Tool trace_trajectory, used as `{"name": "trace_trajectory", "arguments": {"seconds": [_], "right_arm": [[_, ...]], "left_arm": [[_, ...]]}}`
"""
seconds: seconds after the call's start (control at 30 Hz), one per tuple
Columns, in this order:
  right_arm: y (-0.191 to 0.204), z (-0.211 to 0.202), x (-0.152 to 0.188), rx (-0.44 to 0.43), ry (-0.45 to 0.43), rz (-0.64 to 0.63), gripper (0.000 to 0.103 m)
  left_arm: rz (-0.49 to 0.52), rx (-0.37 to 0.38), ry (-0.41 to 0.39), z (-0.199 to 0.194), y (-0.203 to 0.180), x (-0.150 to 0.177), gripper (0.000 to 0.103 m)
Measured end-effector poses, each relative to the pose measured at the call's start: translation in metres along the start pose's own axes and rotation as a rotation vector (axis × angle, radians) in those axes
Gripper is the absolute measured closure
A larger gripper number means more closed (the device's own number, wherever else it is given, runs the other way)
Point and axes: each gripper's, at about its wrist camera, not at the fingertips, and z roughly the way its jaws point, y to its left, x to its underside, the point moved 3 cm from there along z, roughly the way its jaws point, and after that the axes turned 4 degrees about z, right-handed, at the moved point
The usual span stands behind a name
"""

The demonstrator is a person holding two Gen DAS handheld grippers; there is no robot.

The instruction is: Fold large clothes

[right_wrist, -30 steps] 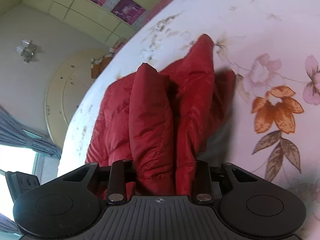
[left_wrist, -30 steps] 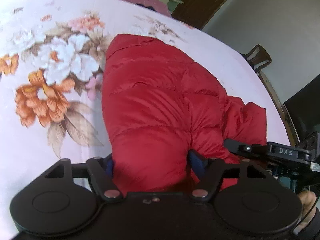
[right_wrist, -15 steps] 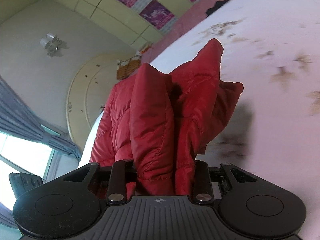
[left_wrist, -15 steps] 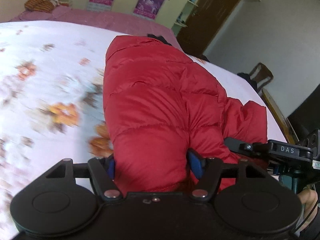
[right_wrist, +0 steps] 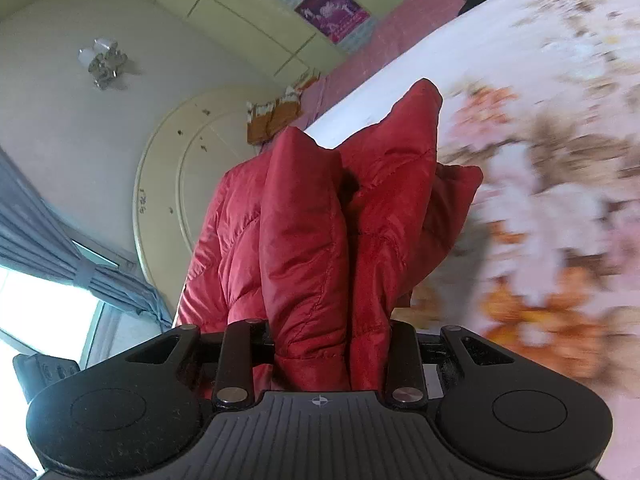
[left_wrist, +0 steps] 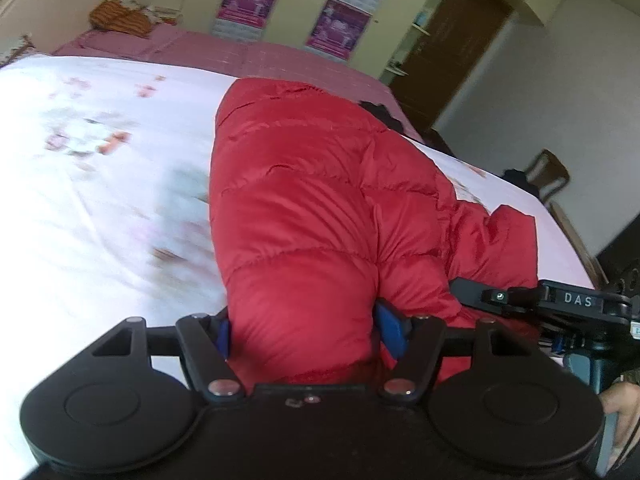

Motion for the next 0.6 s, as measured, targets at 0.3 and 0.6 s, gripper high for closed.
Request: {"name": "trace_trajectory", "arguments": {"seconds": [0.3, 0.6], "right_arm": [[0.020, 0.097, 0.000, 0.003, 0.059, -0.023, 0.072], [0.009, 0.139, -0.013, 0.058, 0.088, -0.011, 0.057]], "left_arm": [[-0.015, -0.074, -0.014, 0.010, 0.068, -0.015, 0.037], [0.001, -0.102, -0.015, 0.023, 0.095, -0.003, 0.031]]}}
